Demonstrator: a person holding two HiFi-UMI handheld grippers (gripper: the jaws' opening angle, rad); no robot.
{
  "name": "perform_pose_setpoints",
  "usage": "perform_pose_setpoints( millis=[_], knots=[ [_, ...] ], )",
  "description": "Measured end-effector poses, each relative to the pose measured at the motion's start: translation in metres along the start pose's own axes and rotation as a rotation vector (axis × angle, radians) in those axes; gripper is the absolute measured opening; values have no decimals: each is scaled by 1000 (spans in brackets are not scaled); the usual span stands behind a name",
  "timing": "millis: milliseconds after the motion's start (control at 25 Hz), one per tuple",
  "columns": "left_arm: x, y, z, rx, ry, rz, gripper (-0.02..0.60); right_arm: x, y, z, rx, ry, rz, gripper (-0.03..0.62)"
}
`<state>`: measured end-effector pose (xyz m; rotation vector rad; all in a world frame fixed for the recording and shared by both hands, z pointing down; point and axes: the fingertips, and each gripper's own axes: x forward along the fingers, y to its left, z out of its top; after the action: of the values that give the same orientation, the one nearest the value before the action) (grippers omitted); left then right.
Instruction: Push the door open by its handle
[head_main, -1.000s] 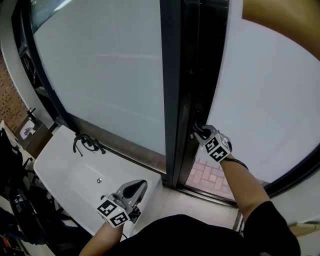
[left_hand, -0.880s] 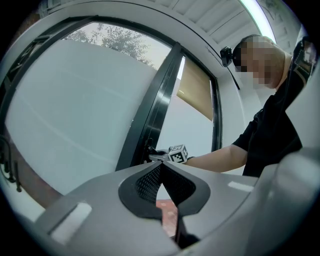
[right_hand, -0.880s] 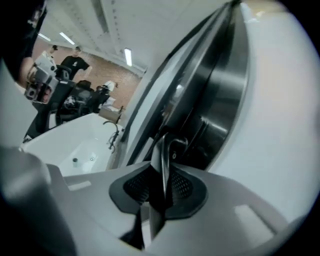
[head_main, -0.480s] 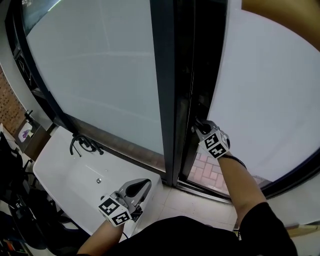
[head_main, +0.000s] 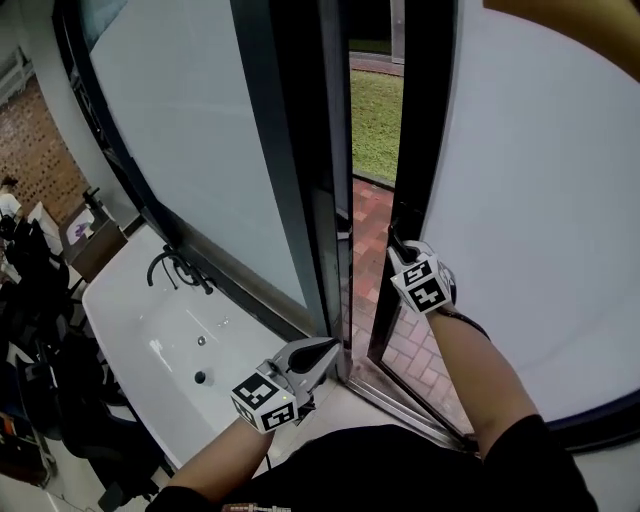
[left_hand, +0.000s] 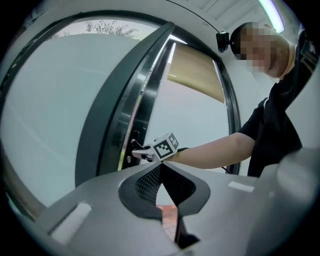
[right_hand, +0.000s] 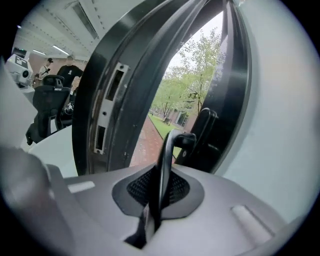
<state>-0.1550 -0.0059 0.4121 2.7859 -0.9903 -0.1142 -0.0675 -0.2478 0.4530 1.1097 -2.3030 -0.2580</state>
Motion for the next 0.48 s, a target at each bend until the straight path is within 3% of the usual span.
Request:
perform_pose_setpoints(
  millis=[200,480],
  knots=[
    [69,3,1,0,20,40,-5,19,-23,-20,-42,1,79,-1],
    [170,38,6,-23,35,-7,-5,47,-102,-40,70,-18,25,-1]
  ],
)
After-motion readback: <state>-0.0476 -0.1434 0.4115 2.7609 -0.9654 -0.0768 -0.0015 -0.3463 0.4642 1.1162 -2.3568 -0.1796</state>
